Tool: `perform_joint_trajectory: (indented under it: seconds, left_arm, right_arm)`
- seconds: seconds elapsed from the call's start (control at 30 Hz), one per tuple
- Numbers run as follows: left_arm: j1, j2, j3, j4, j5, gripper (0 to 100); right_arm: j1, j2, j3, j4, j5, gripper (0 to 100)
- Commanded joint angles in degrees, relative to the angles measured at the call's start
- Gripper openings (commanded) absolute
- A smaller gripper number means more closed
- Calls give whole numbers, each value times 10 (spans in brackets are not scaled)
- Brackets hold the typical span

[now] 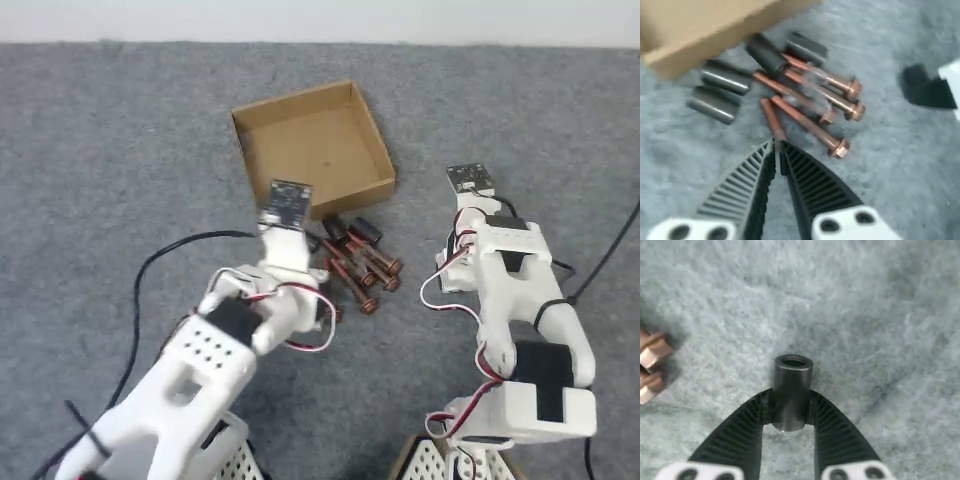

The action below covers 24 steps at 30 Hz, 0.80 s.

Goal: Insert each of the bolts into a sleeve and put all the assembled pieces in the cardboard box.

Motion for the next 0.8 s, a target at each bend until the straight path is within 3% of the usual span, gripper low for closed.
perform_joint_trajectory:
  seconds: [0.0, 0.2, 0.5, 0.77]
  left_arm:
    - [19, 88, -21, -69, 5, 13]
    - [17, 156, -65, -56, 36, 21]
    - [17, 183, -76, -41, 53, 222]
    - [17, 184, -58, -50, 51, 225]
  right_arm:
    - [3, -18, -4, -8, 10, 6]
    - [-7, -15, -4, -9, 15, 6]
    - [-9, -15, -4, -22, 33, 6]
    - [-9, -15, -4, -22, 35, 6]
